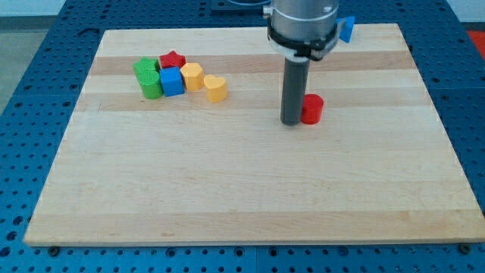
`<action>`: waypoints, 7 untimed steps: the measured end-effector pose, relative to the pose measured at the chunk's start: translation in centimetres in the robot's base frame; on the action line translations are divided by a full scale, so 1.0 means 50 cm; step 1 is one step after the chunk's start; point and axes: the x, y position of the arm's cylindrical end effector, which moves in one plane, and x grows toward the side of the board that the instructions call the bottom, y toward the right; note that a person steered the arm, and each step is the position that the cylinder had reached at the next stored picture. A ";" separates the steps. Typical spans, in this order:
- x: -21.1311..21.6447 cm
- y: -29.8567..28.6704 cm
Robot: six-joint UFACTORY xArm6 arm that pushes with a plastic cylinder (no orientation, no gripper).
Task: Place the red circle at the bottom of the blue triangle
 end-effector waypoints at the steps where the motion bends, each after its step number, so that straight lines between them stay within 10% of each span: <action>1: 0.039 0.026; 5: -0.051 0.002; 7: -0.219 0.177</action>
